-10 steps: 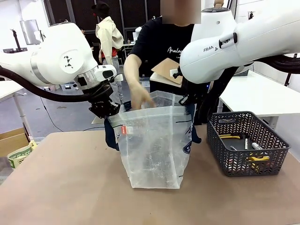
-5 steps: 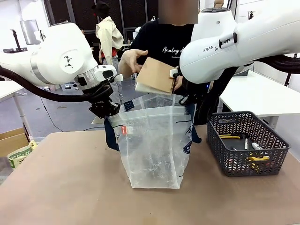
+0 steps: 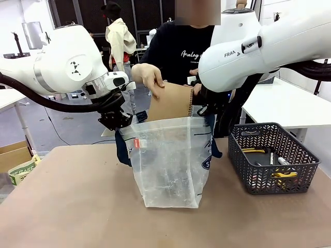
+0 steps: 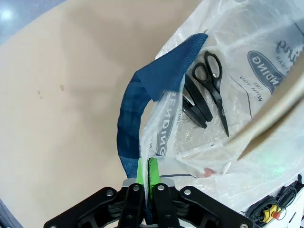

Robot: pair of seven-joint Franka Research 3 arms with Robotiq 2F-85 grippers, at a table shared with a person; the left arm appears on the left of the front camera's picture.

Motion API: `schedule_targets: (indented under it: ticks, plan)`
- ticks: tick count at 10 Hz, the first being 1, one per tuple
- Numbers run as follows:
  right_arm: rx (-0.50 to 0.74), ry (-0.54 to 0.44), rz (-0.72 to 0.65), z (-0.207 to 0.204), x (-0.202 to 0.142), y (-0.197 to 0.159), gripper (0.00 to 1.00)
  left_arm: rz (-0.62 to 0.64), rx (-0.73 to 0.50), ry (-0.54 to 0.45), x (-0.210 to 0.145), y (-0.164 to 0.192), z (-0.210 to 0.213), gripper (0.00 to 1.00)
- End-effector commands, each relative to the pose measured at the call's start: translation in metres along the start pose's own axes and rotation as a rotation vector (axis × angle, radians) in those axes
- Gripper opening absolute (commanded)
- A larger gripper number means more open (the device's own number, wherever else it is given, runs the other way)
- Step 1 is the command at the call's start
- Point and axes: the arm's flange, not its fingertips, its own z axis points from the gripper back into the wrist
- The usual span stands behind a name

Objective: Transfer purchased items from the store into the shopping bag.
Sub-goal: Move the Reusable shopping bag to the right side of the table.

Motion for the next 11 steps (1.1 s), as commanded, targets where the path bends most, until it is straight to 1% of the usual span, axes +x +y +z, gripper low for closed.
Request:
schedule_targets:
  ticks: [1, 11]
  plan:
    - [-0.001, 0.002, -0.002, -0.0007, -0.0004, -0.0016, 0.00, 0.001, 0.001, 0.000, -0.0005, 0.0009, 0.0003, 0.00]
    - [-0.001, 0.002, -0.002, -0.0007, -0.0004, -0.0016, 0.00, 0.001, 0.001, 0.000, -0.0005, 0.0009, 0.0003, 0.00]
